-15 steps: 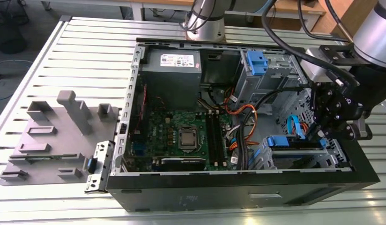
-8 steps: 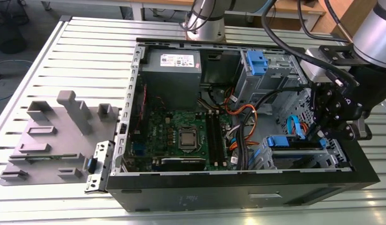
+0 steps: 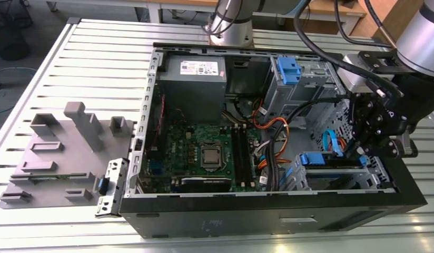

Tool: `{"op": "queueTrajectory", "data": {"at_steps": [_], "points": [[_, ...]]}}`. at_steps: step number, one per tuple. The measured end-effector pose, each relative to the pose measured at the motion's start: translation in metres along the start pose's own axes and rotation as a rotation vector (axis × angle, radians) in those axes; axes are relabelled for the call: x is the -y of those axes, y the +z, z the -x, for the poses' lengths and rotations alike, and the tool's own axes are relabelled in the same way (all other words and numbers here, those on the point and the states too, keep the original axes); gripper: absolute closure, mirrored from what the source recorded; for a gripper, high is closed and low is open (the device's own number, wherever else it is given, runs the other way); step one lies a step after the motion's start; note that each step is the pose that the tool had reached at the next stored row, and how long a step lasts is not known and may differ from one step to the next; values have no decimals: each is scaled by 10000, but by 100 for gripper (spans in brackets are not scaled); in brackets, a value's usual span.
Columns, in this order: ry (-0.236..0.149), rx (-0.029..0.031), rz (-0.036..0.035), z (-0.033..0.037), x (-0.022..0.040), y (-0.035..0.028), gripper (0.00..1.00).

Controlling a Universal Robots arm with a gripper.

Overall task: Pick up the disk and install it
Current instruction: 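Insert the second disk wire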

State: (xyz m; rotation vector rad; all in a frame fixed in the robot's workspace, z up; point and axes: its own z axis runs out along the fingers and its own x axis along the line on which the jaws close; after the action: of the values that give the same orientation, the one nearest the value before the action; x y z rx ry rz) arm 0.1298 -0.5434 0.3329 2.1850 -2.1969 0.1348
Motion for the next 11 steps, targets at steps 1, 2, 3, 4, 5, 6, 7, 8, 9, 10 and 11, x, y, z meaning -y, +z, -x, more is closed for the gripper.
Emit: {"op": "queueTrajectory", "data": {"at_steps": [1, 2, 3, 4, 5, 6, 7, 8, 9, 10, 11], "points": [[0, 8, 0, 0, 0, -6, 84], [1, 20, 1, -1, 0, -15, 84], [0, 11, 1, -2, 1, -27, 84], [0, 2, 0, -3, 1, -34, 84], [0, -2, 0, -3, 1, -37, 84], [0, 0, 0, -3, 1, -36, 84], [0, 1, 0, -3, 1, -36, 84], [0, 1, 0, -3, 1, -36, 84], [0, 4, -3, -3, 2, -36, 84], [0, 7, -4, -3, 2, -36, 84], [1, 11, -4, -2, 1, -35, 84]]}}
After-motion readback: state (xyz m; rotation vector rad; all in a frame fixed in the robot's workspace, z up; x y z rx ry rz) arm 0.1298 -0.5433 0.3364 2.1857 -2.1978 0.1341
